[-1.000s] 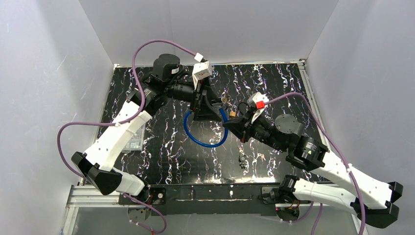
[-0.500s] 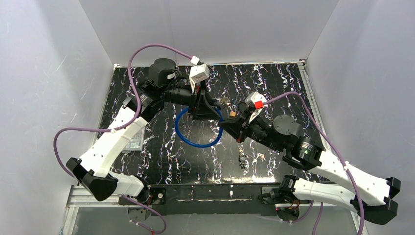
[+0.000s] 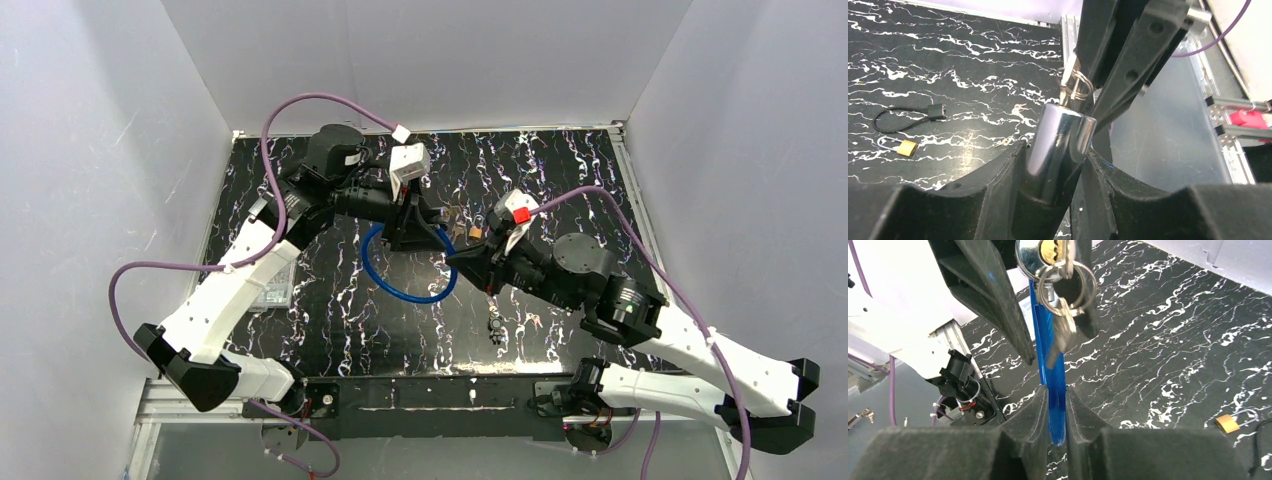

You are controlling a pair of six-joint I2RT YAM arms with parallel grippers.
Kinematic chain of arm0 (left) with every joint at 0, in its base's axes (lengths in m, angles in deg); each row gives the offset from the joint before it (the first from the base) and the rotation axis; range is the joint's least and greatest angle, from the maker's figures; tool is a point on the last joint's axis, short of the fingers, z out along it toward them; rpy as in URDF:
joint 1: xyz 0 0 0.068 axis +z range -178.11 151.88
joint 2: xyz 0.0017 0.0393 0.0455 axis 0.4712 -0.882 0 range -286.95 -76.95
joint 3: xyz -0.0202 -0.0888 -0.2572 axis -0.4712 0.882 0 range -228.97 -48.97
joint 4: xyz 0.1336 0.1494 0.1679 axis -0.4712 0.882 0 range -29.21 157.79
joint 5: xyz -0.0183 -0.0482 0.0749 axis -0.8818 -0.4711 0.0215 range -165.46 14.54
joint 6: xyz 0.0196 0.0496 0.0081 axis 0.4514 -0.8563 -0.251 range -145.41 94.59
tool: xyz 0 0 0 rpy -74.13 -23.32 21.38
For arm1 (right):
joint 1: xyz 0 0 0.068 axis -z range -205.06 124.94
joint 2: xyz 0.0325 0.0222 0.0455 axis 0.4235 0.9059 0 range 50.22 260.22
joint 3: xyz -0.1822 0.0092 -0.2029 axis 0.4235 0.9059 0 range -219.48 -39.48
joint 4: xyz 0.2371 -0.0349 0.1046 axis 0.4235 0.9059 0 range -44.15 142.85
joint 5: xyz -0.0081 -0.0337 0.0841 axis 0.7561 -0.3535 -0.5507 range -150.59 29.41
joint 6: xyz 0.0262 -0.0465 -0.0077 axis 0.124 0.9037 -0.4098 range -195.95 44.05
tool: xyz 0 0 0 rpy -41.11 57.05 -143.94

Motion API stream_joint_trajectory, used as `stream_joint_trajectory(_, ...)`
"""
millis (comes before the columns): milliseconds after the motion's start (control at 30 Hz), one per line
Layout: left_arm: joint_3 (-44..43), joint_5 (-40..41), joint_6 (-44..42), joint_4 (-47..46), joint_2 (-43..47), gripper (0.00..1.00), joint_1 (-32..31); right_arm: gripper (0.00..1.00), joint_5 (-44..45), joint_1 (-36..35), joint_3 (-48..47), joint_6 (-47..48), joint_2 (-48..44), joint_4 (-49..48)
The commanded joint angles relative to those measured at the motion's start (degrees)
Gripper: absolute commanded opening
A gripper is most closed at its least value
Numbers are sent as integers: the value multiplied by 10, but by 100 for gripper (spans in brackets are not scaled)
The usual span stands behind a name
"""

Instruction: Unlock with the key

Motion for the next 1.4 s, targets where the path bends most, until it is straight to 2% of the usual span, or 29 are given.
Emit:
stream_joint_trajectory(0,-46,18,-139,110,24,0,-2,24,29,-1,-62,17,-50,51)
stream_joint_trajectory(100,-57,45,-201,157,24,0,-3,29,42,0,-86,19,-63,83)
stream_joint_trajectory(233,-58,77,-251,186,30,0,-7,30,9,0,-118,32,-61,109)
stream_joint_trajectory(367,-60,90,-253,187,33,0,-9,31,3,0,-135,38,-47,122)
stream_joint_trajectory(1167,-70,176,-279,188,47,0,-51,33,-101,0,-116,18,23,24)
stream_joint_trajectory(1367,-75,160,-280,197,46,0,-52,34,-121,5,-110,14,33,22)
